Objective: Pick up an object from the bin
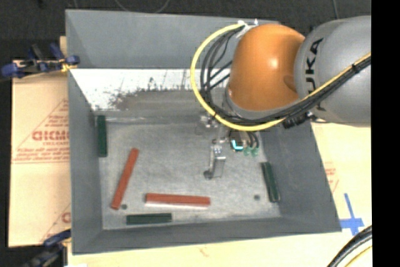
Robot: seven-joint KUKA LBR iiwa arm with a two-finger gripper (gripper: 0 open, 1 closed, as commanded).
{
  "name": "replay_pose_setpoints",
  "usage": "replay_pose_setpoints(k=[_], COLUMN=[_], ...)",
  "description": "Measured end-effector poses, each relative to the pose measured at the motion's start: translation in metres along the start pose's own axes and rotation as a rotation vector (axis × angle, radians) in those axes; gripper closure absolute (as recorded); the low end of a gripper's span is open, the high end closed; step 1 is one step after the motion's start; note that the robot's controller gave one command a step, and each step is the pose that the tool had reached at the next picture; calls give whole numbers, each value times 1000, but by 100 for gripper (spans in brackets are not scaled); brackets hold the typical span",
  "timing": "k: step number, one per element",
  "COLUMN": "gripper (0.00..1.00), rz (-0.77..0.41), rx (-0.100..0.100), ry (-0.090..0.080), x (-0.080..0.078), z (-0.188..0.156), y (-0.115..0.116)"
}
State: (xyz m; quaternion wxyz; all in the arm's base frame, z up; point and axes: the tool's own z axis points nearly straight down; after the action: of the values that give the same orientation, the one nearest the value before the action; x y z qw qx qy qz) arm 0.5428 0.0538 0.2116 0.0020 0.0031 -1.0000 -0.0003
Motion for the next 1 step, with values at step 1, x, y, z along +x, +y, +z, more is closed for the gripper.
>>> replay_pose_setpoints(k=[1], gripper=[0], rz=[-298], rx=[1], ry=[-5], x=[51], z=[144], y=[39])
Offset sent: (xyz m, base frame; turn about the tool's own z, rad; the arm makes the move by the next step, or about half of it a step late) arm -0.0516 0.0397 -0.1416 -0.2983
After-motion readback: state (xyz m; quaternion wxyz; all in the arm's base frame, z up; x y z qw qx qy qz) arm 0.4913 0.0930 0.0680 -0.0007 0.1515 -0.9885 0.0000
